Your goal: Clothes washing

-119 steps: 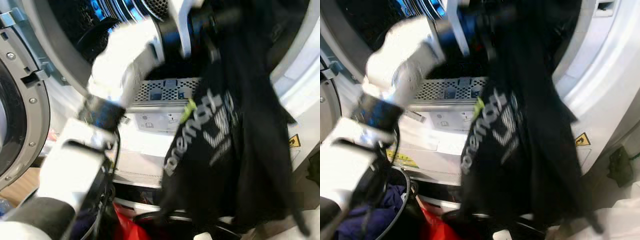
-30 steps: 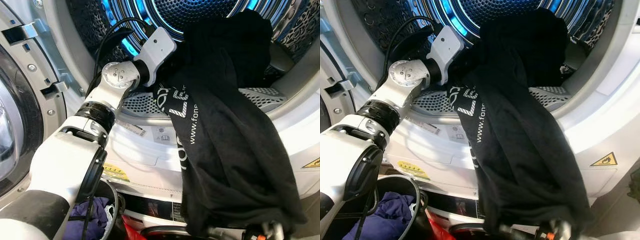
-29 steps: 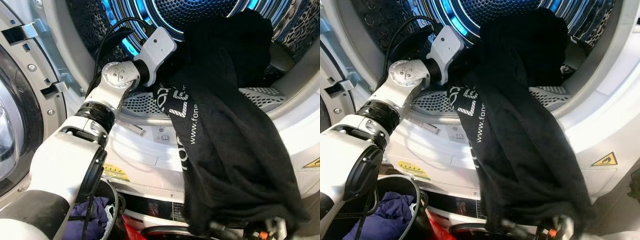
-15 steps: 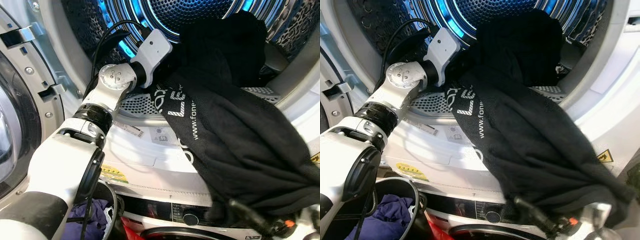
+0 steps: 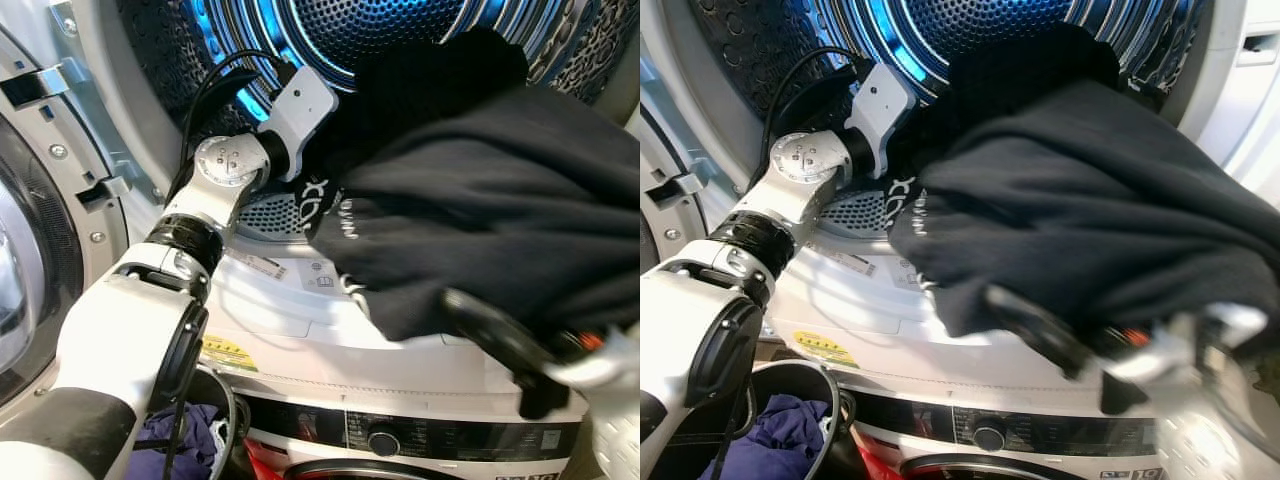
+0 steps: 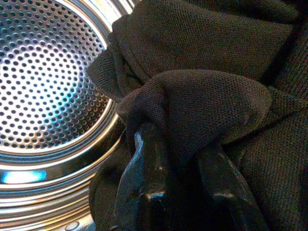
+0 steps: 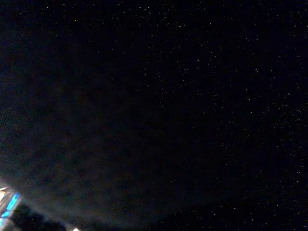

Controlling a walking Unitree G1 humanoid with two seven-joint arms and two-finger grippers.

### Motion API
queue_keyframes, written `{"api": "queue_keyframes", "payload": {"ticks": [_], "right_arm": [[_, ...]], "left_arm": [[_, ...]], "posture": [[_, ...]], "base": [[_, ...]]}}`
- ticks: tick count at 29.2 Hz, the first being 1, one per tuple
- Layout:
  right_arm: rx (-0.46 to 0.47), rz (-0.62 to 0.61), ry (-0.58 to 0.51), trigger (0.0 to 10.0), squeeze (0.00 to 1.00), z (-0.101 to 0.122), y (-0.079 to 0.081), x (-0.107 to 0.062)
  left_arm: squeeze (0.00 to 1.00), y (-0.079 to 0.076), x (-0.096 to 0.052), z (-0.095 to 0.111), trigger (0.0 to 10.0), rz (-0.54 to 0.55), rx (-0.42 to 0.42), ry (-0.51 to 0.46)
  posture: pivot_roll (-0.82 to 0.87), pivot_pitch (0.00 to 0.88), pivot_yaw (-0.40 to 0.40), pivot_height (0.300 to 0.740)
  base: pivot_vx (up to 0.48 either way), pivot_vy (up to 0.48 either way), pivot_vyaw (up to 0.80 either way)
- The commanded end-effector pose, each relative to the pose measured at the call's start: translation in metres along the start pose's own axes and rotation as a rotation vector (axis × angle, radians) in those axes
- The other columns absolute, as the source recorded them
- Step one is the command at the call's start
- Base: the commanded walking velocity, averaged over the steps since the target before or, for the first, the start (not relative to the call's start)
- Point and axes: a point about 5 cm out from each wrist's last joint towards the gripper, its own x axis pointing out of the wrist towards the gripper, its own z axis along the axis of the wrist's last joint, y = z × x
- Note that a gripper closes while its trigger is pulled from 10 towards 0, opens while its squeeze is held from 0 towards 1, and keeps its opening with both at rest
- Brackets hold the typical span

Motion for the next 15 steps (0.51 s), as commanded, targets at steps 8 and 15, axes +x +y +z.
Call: {"api": "queue_keyframes", "payload": {"ticks": [8,15], "right_arm": [[-0.092,-0.17,-0.072,10.0,0.0,-0.016,-0.031,0.064],[-0.138,-0.382,-0.123,10.0,0.0,-0.013,-0.073,0.08]], "left_arm": [[0.0,-0.053,0.007,-0.01,10.0,-0.339,-0.113,-0.102],[0.0,-0.041,0.009,0.019,10.0,-0.259,-0.047,-0.267]], "posture": [[0.0,0.0,0.162,0.74],[0.02,0.0,0.155,0.74]], "base": [[0.0,0.0,0.0],[0.0,0.0,0.0]]}}
